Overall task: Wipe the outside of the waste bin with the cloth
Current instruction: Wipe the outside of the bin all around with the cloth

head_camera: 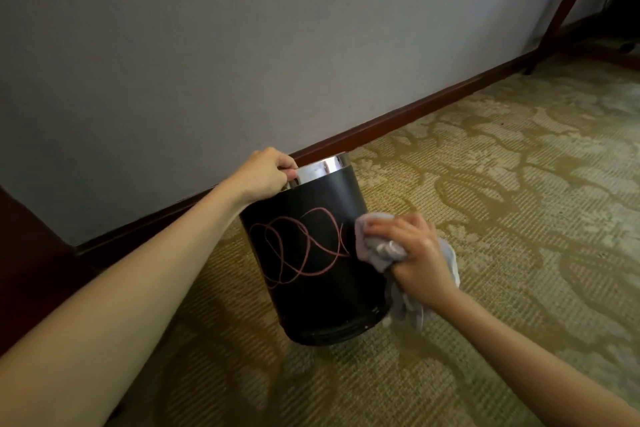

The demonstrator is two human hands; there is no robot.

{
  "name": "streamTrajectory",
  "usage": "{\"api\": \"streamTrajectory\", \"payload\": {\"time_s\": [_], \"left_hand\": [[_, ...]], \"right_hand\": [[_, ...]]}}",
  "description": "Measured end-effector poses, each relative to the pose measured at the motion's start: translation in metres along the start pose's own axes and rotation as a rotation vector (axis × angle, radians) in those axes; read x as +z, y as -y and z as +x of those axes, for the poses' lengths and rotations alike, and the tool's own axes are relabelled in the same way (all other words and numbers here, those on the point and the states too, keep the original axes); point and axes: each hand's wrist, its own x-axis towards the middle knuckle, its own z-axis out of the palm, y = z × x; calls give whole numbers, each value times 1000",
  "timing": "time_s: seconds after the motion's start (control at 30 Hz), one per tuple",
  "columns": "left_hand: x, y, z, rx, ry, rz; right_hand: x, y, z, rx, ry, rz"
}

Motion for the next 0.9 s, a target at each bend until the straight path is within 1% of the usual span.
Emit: {"api": "streamTrajectory", "payload": {"time_s": [0.1, 0.2, 0.3, 0.4, 0.57, 0.67, 0.73, 0.77, 0.83, 0.9], "left_hand": [[0, -2, 0, -21, 15, -3], [1, -8, 2, -22, 43, 13], [3, -13, 5, -16, 39, 24], [2, -8, 7, -24, -3, 12], [-7, 9, 8, -80, -14, -53], [-7, 11, 11, -85, -23, -60], [-5, 8, 12, -84, -24, -49], [-4, 5, 13, -82, -25, -47], [-1, -1, 13, -76, -26, -39], [2, -6, 14, -65, -22, -29]], "right_hand": [[-14, 1, 50, -46, -8, -27], [-18, 5, 92, -97, 83, -57], [-8, 8, 103, -115, 151, -77], [1, 3, 75, -110, 203, -69], [3, -15, -1, -334, 471, -97], [-3, -17, -10, -441, 601, -195], [-7, -13, 14, -459, 595, -213], [-8, -11, 31, -450, 541, -202], [-6, -5, 70, -320, 389, -160], [-2, -2, 96, -166, 285, -122]]}}
